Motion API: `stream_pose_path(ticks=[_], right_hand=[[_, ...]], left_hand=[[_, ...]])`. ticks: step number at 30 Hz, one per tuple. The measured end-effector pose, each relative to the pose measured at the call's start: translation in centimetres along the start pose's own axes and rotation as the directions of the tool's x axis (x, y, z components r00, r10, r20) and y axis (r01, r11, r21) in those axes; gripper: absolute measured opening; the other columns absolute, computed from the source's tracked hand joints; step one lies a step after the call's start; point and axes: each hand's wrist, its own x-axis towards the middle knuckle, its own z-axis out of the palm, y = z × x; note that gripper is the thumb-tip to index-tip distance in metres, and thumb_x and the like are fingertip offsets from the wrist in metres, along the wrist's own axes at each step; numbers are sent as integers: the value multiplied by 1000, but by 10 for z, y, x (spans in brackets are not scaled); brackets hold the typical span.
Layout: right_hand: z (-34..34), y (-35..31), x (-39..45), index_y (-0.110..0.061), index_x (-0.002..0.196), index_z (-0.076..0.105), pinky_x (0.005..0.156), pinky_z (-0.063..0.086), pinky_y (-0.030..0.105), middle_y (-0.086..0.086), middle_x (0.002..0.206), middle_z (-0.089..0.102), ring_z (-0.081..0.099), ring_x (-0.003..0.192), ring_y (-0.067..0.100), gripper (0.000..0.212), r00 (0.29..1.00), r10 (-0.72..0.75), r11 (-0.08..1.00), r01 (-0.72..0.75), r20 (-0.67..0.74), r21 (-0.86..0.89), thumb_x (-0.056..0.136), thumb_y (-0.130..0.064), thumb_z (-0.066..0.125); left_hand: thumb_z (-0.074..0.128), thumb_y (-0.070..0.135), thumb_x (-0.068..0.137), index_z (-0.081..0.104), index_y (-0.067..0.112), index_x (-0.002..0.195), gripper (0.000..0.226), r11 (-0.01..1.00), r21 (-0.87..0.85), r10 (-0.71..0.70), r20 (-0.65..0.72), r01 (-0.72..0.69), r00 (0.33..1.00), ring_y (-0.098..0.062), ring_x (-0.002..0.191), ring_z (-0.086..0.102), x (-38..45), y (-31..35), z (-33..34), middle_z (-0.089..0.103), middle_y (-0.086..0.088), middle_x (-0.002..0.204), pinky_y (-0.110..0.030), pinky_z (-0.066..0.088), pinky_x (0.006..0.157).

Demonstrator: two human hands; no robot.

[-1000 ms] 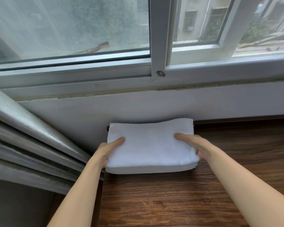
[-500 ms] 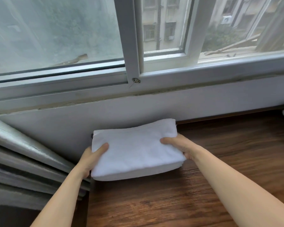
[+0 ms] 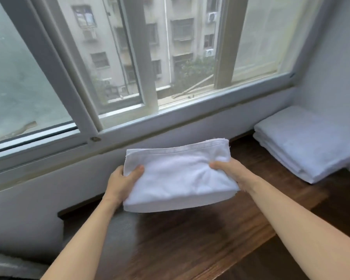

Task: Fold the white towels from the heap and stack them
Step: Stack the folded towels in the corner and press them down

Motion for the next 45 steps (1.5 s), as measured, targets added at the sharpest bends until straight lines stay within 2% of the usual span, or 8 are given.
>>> stream_pose_path(ticks=[8,14,17,22,30,36,42,45], right_hand=[[-146,-42,-54,-4,121,70,62,61,28,13,110,78,78,94,26,39,966,-37,988,74,-257,136,85,-10,81],[-260,-54,-62,-12,120,69,76,63,36,6,103,81,79,91,24,44,942,-15,974,89,-335,208,80,-20,85],[-311,-59,-58,-15,121,69,91,61,45,5,105,80,78,96,26,59,932,-10,967,101,-362,233,67,-29,91],[-378,-70,-48,-19,119,68,91,62,45,3,109,79,77,97,24,57,888,-14,941,167,-459,295,68,-29,92],[-434,-65,-17,-20,123,65,79,63,38,3,113,76,76,98,22,57,854,76,879,186,-515,439,73,-28,91],[-460,-43,21,-20,129,62,71,64,40,6,114,77,77,98,27,68,816,204,819,161,-540,551,70,-28,93],[-480,-26,57,-16,128,61,60,57,31,9,114,73,72,96,27,59,759,321,743,169,-566,647,77,-26,88],[-487,-14,77,-16,129,60,68,60,36,10,115,73,71,99,31,65,726,372,709,181,-579,682,73,-26,91]], left_hand=[[87,53,73,73,15,104,51,995,5,98,233,-102,968,-22,87,77,17,119,135,79,-2,98,-44,62,80],[82,39,84,74,10,99,33,981,13,175,361,-192,916,-12,70,75,26,201,253,80,1,86,-25,55,57],[83,41,81,75,11,101,37,979,59,156,407,-196,900,-17,77,76,42,236,306,80,-2,93,-33,60,70],[84,41,80,75,18,106,36,973,86,143,502,-214,853,-23,88,78,65,287,387,80,0,96,-43,61,86],[81,33,85,71,17,110,31,975,99,103,595,-200,797,-24,83,78,117,339,487,80,-2,94,-38,60,75],[81,41,84,71,21,114,37,961,178,34,682,-211,730,-28,93,77,178,334,566,79,-5,105,-48,59,91],[85,41,80,72,14,112,44,946,241,-19,711,-218,703,-27,89,77,232,327,647,79,-7,101,-43,61,85],[84,38,82,72,9,112,44,939,264,-39,720,-220,693,-28,87,77,248,325,678,79,-10,99,-40,62,78]])
